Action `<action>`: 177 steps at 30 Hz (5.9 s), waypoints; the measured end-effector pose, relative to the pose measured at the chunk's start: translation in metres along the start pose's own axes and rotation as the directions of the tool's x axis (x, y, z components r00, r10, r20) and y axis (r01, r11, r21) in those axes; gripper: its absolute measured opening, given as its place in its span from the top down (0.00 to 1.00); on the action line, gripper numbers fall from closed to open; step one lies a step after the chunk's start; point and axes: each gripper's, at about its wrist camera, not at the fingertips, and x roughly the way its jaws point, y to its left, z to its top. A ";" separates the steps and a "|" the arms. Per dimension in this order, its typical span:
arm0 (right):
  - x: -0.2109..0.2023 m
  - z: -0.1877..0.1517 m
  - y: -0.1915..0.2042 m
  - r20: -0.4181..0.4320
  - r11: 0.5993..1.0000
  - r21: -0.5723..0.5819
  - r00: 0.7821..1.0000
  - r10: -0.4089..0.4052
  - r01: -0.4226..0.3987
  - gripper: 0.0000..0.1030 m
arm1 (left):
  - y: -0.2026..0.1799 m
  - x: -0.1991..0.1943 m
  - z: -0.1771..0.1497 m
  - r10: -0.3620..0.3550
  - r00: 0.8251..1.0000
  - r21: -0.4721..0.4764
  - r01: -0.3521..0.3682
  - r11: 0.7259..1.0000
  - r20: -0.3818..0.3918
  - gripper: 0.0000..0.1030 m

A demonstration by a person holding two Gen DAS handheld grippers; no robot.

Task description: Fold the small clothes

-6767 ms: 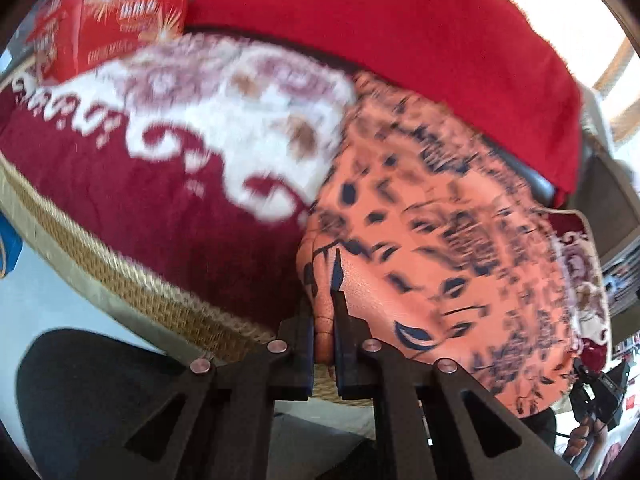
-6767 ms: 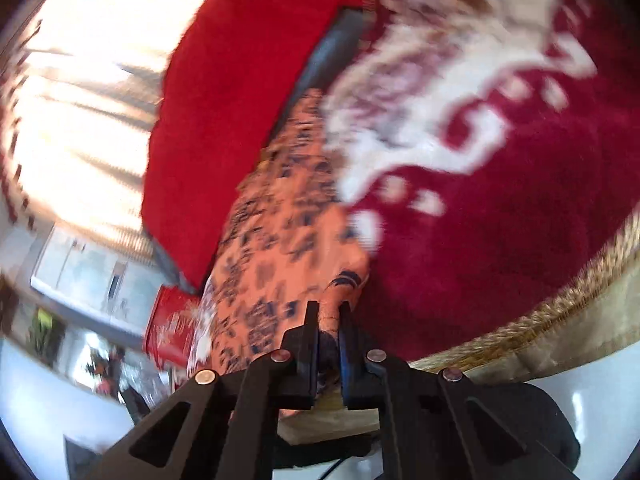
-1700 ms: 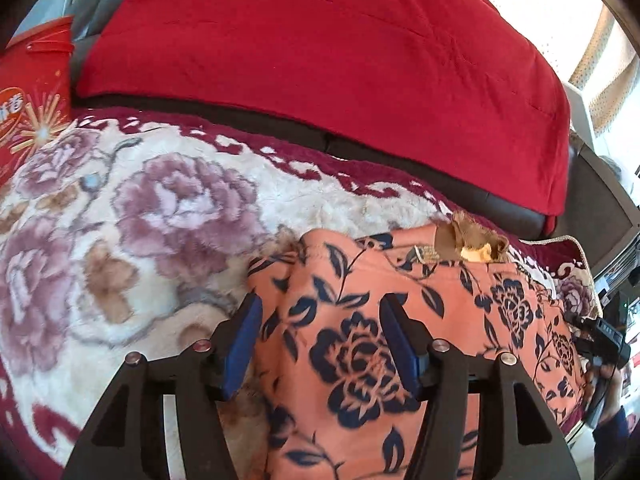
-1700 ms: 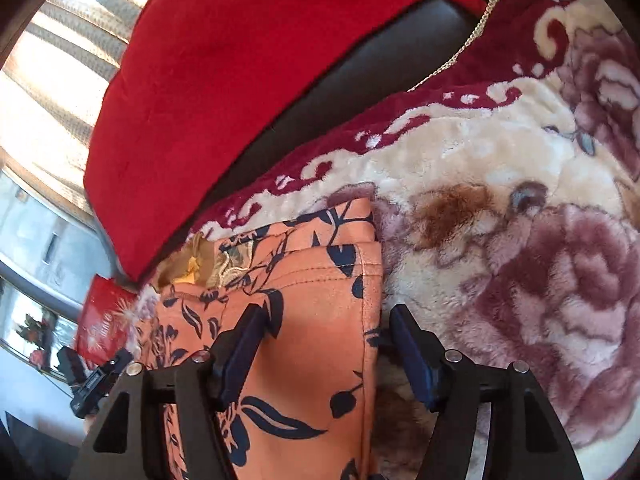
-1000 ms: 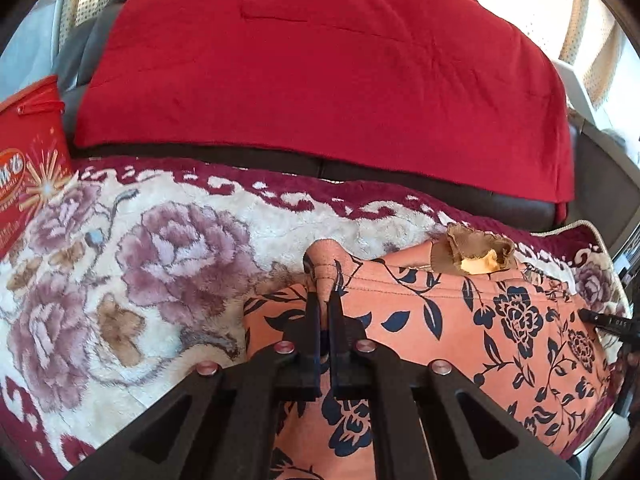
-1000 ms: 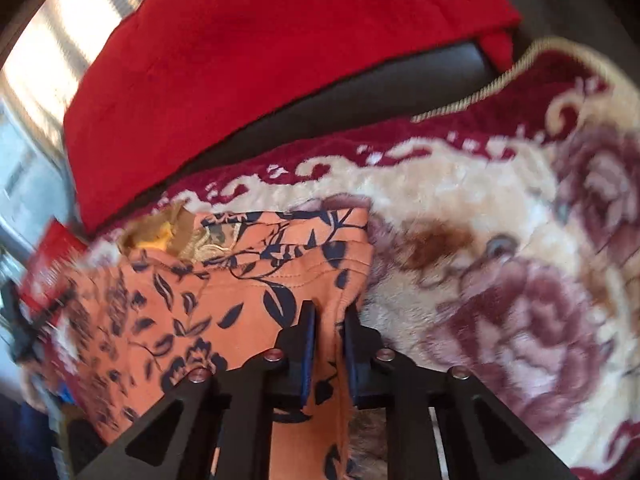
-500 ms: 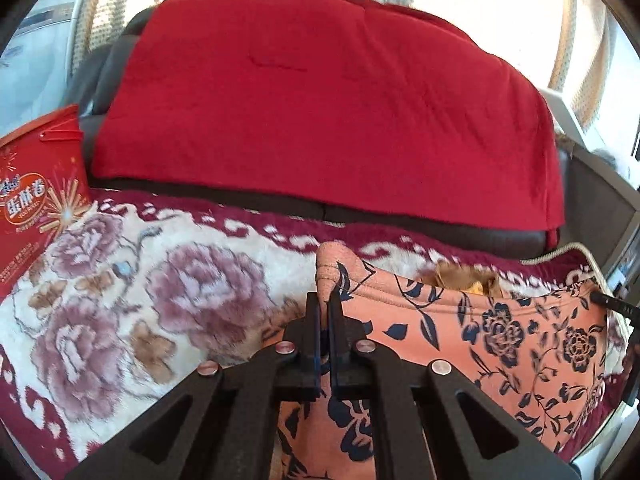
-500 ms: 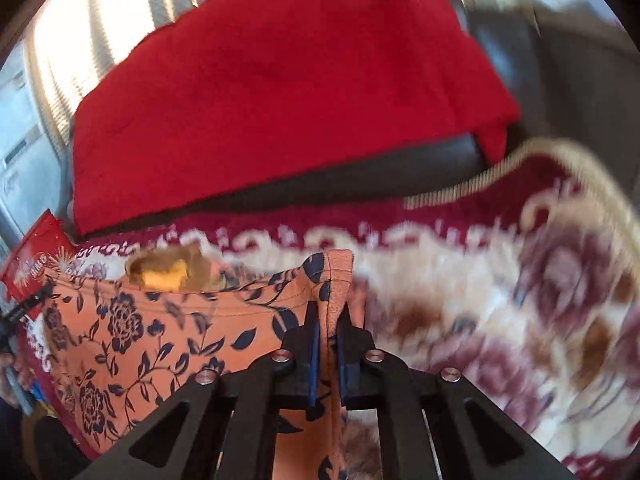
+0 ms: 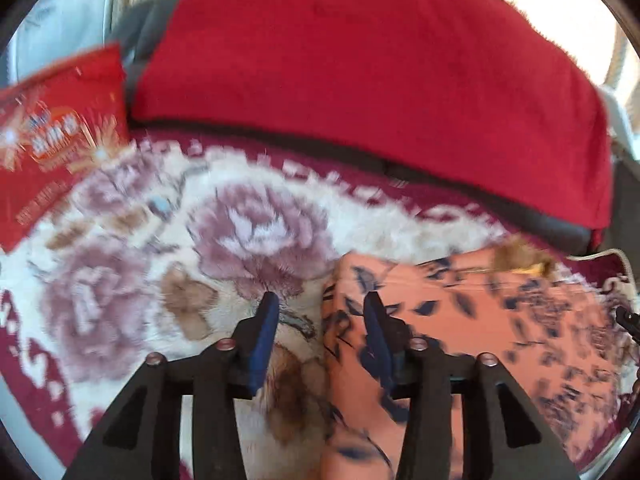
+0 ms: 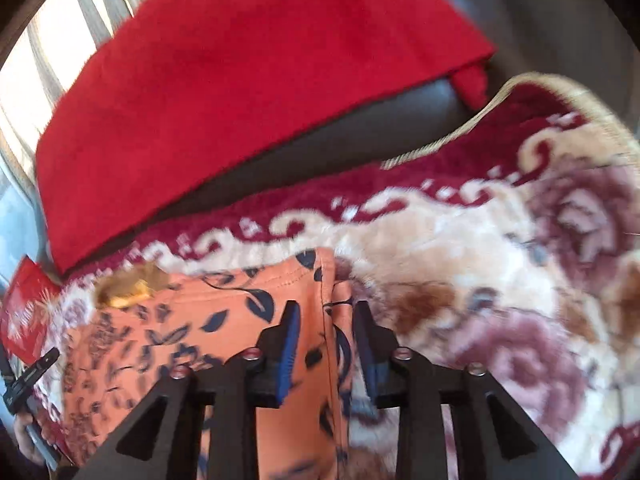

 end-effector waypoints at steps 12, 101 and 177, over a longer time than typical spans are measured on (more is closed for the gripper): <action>-0.024 -0.114 0.010 -0.054 0.888 0.261 0.913 0.404 -0.378 0.35 | -0.087 -0.017 -0.096 -0.123 0.968 0.131 0.154 0.979 -0.217 0.31; -0.074 -0.100 0.026 -0.052 0.939 0.128 0.944 0.327 -0.318 0.11 | 0.011 -0.006 -0.117 -0.065 0.967 -0.220 0.009 0.975 -0.247 0.71; -0.027 -0.151 -0.030 0.100 0.748 0.535 0.909 0.404 -0.392 0.91 | -0.157 -0.050 -0.087 -0.042 0.995 0.168 0.056 0.984 -0.088 0.30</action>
